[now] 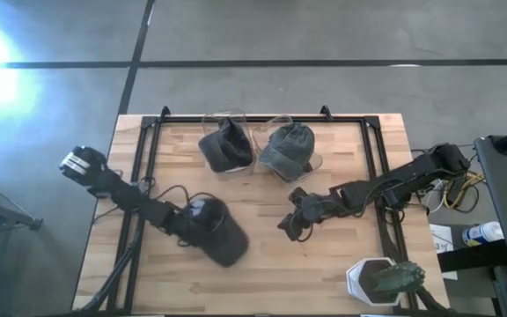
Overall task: Pick & Place hat
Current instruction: Put the black cap into the left transparent bin
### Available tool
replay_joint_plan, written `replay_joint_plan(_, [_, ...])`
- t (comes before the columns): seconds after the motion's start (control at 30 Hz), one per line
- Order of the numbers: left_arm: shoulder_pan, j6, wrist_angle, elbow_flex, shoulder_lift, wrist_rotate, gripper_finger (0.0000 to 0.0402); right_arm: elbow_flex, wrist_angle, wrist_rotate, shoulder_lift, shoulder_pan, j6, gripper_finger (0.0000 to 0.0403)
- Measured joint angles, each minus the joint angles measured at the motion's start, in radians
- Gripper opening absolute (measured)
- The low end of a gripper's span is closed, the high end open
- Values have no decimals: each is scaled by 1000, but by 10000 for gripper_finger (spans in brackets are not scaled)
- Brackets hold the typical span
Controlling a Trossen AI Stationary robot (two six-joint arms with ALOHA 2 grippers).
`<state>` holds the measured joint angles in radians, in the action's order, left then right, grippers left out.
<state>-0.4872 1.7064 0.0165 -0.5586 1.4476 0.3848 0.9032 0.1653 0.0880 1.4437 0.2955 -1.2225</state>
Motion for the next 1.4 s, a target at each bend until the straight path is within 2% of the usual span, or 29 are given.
replay_joint_plan(0.07, [37, -7, -131, 1, 39, 61, 168, -15, 2, -3, 0, 7, -10, 118])
replay_joint_plan(0.13, [67, -69, -294, 1, 64, 71, 168, -28, 2, -11, 0, 11, -23, 118])
replay_joint_plan(0.2, [73, -200, -466, 0, 72, 53, 168, -39, -1, -14, 0, 15, -32, 118])
replay_joint_plan(0.27, [72, -326, -529, -17, 59, 1, 168, -51, 3, -14, 0, 17, -35, 118])
replay_joint_plan(0.33, [62, -383, -463, -49, 35, -70, 168, -60, 2, -18, 0, 17, -35, 118])
replay_joint_plan(0.47, [25, -373, -87, -144, -7, -171, 168, -73, 0, -18, 0, 17, -18, 118])
replay_joint_plan(0.57, [-13, -329, 188, -219, -11, -190, 168, -79, 0, -18, 0, 16, -11, 118])
replay_joint_plan(0.67, [-44, -290, 343, -256, -8, -181, 168, -79, -20, -17, 0, 16, 10, 118])
replay_joint_plan(0.8, [-39, -264, 354, -228, 3, -89, 168, -79, -30, 13, 34, 15, 36, 118])
replay_joint_plan(0.9, [-12, -260, 352, -200, 13, -39, 168, -78, -56, 17, 106, 14, 50, 118])
replay_joint_plan(1.03, [21, -258, 347, -170, 11, -41, 168, -54, -83, 34, 205, 14, 56, 118])
replay_joint_plan(1.3, [26, -252, 350, -164, 8, -79, 168, 47, -90, 155, 306, 12, 145, 118])
replay_joint_plan(1.4, [26, -246, 349, -163, 8, -77, 168, 94, -92, 147, 356, 9, 184, 118])
